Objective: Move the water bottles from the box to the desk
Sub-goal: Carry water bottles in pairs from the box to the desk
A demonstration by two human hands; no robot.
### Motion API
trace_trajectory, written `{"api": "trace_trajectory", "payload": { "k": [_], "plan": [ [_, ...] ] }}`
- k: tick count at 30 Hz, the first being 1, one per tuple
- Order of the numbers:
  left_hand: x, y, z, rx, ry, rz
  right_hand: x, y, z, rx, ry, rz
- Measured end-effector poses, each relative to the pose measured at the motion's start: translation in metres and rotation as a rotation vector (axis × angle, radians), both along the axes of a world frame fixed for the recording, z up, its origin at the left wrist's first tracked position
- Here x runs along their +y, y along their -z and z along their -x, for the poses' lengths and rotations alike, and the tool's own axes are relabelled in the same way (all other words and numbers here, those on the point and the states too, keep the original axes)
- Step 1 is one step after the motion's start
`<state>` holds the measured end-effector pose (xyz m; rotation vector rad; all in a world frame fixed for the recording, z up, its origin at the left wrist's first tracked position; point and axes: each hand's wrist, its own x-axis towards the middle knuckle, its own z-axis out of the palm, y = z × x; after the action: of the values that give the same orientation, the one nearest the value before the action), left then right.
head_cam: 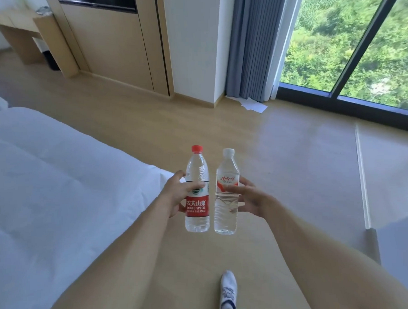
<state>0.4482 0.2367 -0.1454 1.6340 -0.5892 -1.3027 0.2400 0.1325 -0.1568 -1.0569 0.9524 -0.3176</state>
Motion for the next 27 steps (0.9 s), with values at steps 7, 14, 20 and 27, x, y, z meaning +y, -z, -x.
{"api": "trace_trajectory", "payload": {
  "k": [7,14,20,27],
  "plan": [
    [-0.135,-0.025,-0.031,-0.046,-0.066,0.023,-0.149,-0.026,-0.032,0.007,-0.084,0.014],
    [-0.24,-0.032,-0.066,-0.08,-0.092,0.017,-0.262,-0.039,-0.075,0.007,-0.14,0.04],
    [-0.335,-0.02,-0.113,-0.056,-0.105,0.033,-0.357,-0.031,-0.132,0.025,-0.174,0.072],
    [-0.461,-0.01,-0.208,-0.045,-0.16,0.029,-0.489,-0.025,-0.241,0.057,-0.209,0.087]
  ]
}}
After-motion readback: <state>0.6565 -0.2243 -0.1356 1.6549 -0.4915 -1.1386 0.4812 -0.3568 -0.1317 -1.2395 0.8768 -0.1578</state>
